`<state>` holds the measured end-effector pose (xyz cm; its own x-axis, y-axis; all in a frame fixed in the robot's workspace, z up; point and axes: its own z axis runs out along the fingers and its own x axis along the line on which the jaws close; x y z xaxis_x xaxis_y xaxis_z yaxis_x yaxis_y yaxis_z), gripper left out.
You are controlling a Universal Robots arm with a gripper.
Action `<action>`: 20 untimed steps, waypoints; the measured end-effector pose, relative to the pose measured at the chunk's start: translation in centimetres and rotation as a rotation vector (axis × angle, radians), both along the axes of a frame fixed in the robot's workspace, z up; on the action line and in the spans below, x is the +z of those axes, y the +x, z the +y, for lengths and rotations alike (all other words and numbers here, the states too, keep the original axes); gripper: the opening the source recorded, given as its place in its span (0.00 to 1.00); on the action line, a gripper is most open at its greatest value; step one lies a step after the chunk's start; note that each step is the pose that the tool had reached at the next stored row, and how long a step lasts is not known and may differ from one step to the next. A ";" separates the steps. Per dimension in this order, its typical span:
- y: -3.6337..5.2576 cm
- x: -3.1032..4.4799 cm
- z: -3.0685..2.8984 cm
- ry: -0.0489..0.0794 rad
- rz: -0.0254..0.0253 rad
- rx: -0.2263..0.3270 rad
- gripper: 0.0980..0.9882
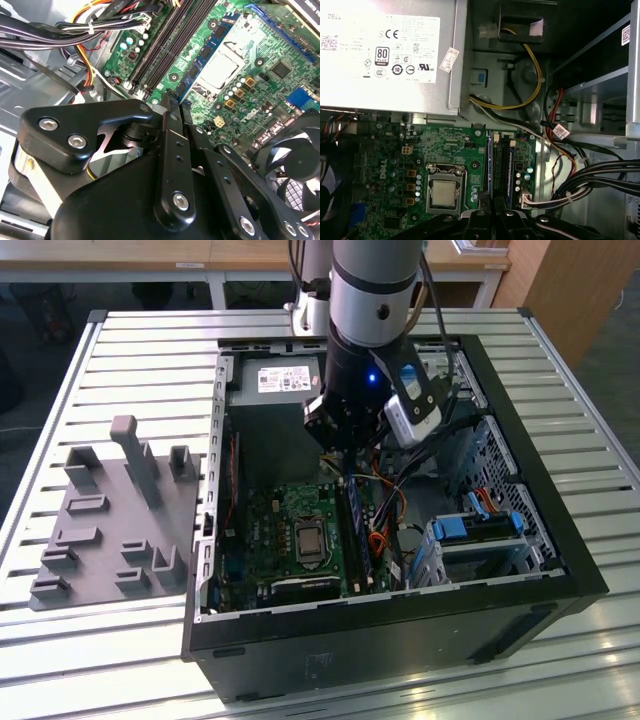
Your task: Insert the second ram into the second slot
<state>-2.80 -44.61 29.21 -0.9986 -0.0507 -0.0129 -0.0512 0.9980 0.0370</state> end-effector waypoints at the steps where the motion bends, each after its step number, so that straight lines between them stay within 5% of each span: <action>1: 0.00 -0.10 0.00 0.000 0.0000 -0.001 0.04; 20: -0.09 -1.35 0.00 -0.010 0.0000 -0.002 0.04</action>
